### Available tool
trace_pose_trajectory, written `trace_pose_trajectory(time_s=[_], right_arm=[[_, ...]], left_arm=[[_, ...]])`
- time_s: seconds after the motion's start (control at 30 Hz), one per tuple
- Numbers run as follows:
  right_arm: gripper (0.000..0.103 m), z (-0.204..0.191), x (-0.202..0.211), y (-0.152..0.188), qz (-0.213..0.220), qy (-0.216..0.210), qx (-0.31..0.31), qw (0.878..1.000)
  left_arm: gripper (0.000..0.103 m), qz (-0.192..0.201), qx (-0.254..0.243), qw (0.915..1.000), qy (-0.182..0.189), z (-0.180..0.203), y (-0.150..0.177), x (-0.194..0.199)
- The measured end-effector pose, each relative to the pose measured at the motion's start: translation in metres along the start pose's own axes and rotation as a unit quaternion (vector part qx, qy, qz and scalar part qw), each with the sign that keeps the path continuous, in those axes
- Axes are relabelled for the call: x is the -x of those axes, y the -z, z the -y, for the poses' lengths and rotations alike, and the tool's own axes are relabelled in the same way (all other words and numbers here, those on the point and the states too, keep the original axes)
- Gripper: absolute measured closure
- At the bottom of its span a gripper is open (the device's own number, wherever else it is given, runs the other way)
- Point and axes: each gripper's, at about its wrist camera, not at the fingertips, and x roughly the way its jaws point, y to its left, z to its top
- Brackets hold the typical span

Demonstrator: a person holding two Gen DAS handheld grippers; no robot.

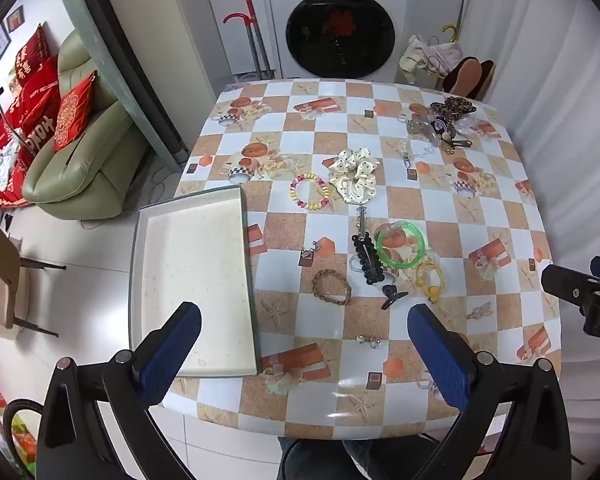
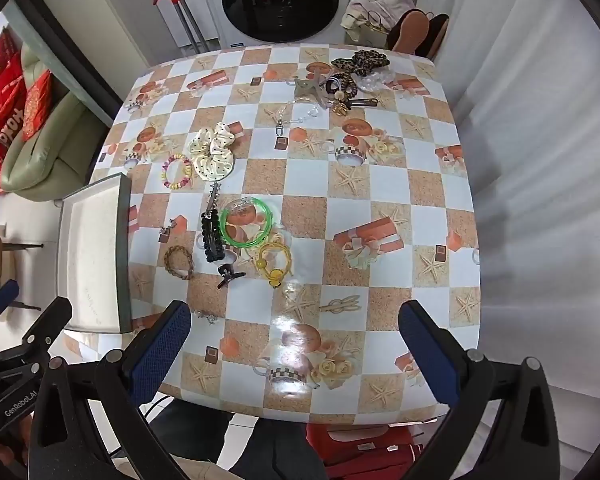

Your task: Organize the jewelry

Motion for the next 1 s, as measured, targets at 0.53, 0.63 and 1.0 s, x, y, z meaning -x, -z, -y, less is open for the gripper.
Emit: trace_pose_trajectory(time_s=[0.53, 0.63, 1.0], right_arm=[[0.0, 0.012, 0.011, 0.009, 0.012, -0.008, -0.005, 1.0], [0.0, 0.012, 0.011, 0.007, 0.011, -0.01, -0.007, 1.0], [0.0, 0.01, 0.012, 0.007, 0.013, -0.008, -0.008, 1.0]], left_arm=[[0.0, 0.006, 0.005, 0.9999, 0.012, 0.005, -0.001, 0.011], [0.0, 0.006, 0.005, 0.9999, 0.014, 0.004, -0.001, 0.011], [0.0, 0.003, 0.023, 0.9997, 0.013, 0.005, 0.001, 0.023]])
